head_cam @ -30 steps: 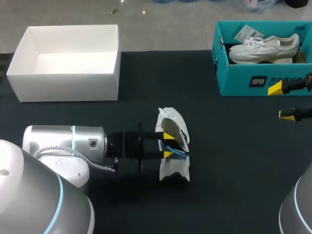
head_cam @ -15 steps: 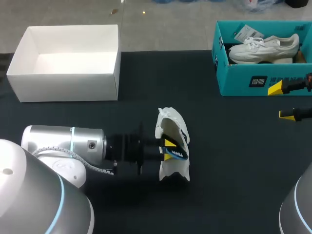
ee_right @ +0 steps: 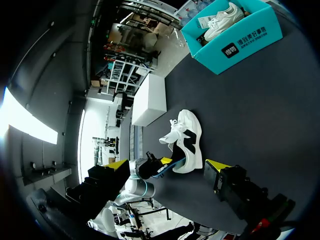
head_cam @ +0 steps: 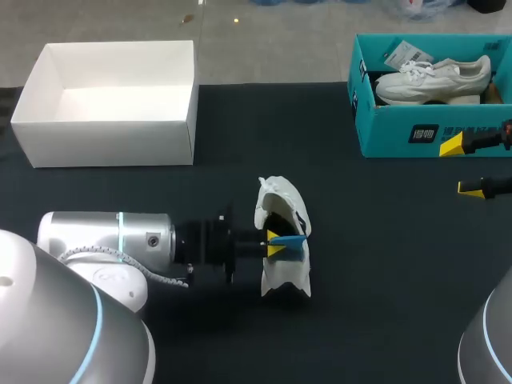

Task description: Take the shoe out of the shoebox, open the shoe tongue, remove and reinsert the insole, then place the shoe into the shoebox

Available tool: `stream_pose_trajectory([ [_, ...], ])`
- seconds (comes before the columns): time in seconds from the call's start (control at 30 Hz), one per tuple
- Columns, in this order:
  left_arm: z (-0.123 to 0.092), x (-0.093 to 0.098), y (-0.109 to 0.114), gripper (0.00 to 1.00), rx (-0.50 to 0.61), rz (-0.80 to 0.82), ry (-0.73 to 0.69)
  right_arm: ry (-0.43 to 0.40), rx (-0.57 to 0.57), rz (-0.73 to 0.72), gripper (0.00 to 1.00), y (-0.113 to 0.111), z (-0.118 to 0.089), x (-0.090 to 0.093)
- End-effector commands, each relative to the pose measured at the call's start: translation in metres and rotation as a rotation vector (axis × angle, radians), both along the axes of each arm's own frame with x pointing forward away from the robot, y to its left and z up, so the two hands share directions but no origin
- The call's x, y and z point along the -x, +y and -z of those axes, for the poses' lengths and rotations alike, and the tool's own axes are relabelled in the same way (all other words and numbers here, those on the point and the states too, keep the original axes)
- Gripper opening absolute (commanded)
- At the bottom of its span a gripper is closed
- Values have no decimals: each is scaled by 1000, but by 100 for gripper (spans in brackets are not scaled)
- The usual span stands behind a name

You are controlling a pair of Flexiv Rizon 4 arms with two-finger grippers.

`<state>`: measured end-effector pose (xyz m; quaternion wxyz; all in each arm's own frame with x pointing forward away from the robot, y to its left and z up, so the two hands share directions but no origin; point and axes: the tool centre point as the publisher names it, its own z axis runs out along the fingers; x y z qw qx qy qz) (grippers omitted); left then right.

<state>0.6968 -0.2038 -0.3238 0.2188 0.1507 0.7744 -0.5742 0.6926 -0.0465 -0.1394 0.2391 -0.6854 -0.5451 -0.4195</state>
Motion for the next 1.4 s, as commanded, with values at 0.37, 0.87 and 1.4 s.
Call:
stream_pose_trajectory([
  [0.37,7,-10,0,0,0,-92,-17,0,1,2,100,0,0,1],
  [0.87,-20,6,-1,58,14,-45,-46,0,1,2,100,0,0,1],
  [1.4,-3,2,-10,0,10,-17,-18,0,1,2,100,0,0,1],
])
